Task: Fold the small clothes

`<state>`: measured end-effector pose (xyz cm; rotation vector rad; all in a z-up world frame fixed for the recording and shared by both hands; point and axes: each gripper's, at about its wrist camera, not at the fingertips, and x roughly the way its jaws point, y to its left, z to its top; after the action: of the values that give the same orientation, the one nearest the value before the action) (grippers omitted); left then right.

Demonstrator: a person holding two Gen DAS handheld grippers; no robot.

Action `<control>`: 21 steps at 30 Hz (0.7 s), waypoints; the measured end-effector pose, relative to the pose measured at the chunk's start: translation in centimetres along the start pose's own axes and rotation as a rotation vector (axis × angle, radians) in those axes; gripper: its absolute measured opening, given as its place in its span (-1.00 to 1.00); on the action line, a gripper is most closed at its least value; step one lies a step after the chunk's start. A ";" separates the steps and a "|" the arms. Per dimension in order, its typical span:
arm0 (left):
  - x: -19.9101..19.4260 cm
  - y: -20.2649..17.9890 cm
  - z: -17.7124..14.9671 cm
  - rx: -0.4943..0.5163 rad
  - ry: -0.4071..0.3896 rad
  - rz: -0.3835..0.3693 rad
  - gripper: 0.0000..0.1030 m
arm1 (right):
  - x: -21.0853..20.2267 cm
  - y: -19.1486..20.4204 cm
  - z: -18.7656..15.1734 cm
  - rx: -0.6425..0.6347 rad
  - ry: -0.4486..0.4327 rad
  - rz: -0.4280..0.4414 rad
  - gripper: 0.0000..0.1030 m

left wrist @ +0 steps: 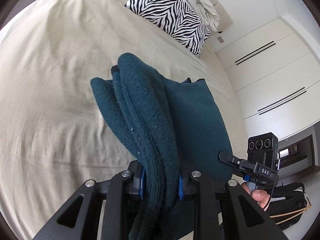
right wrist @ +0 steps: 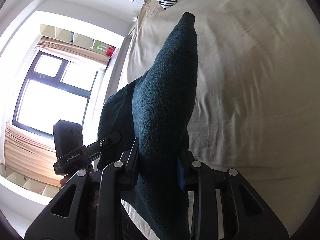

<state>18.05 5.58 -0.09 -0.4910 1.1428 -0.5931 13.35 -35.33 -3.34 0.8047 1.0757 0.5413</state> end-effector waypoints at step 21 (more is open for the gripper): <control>-0.1 1.2 -13.3 0.049 -0.085 0.206 0.00 | -6.8 -8.6 -16.0 0.159 -0.162 -0.020 -0.14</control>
<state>5.72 5.75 -5.34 -0.3481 1.0802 -0.4170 -4.00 -40.56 -10.32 0.9594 0.9838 0.3699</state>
